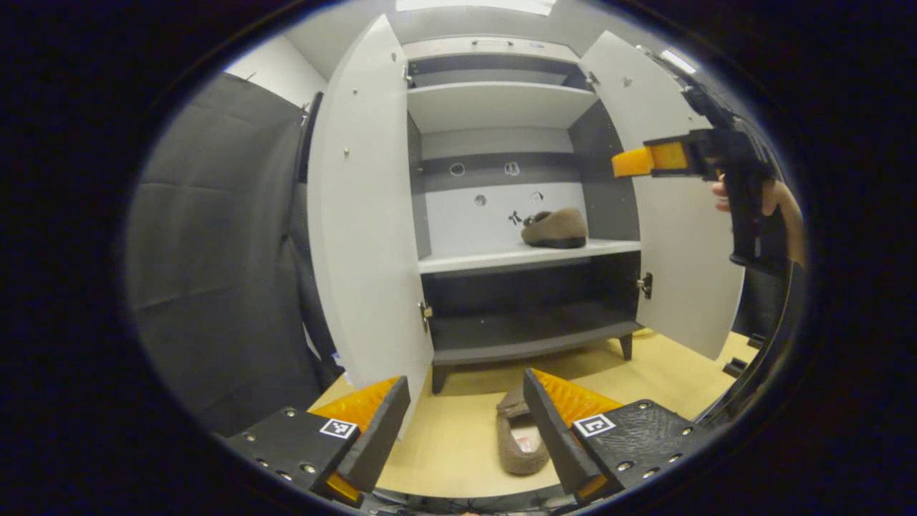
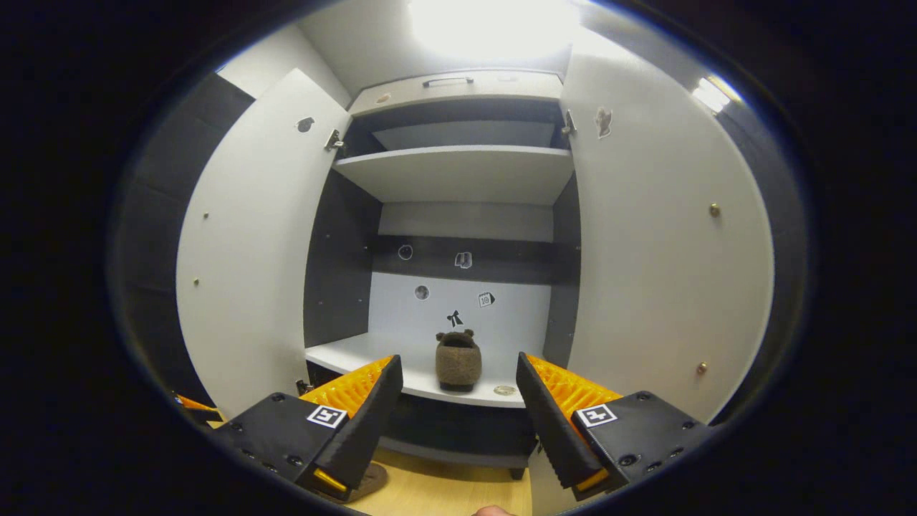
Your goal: Grab one shoe with the right hand and put it into the shoe cabinet, grab the other shoe with the left hand and put it into the shoe cabinet; then close the right door with the right hand and the left door with the left hand.
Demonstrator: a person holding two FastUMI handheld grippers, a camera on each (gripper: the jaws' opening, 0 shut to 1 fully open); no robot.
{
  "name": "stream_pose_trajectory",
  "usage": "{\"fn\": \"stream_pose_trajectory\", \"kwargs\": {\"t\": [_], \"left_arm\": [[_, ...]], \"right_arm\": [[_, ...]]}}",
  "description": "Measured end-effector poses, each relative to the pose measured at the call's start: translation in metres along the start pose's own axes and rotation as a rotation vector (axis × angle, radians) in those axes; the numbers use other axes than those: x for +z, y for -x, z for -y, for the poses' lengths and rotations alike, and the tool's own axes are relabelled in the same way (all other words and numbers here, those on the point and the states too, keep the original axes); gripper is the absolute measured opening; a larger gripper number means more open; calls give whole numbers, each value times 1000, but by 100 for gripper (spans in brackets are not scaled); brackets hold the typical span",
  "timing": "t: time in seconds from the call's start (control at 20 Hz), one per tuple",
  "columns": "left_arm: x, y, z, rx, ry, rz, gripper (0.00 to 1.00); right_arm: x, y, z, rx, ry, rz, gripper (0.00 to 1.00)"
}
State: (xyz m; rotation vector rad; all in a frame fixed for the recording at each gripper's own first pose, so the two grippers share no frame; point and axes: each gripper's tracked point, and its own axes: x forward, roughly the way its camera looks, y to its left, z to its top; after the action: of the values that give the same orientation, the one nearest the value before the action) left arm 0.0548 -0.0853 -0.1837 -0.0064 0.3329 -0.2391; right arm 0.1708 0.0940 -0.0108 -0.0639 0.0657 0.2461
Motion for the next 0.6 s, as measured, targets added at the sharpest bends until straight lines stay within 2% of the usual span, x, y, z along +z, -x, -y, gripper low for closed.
{"fn": "stream_pose_trajectory", "kwargs": {"t": [0.05,0.3,0.6], "left_arm": [[-13,-6,5,-15,5,-30,94],[-68,-43,19,-54,28,-178,94],[-112,-90,22,-64,58,-339,94]], "right_arm": [[-3,12,0,-1,10,9,100],[-27,58,-6,12,-58,-49,98],[-54,83,8,-8,-82,-128,98]]}}
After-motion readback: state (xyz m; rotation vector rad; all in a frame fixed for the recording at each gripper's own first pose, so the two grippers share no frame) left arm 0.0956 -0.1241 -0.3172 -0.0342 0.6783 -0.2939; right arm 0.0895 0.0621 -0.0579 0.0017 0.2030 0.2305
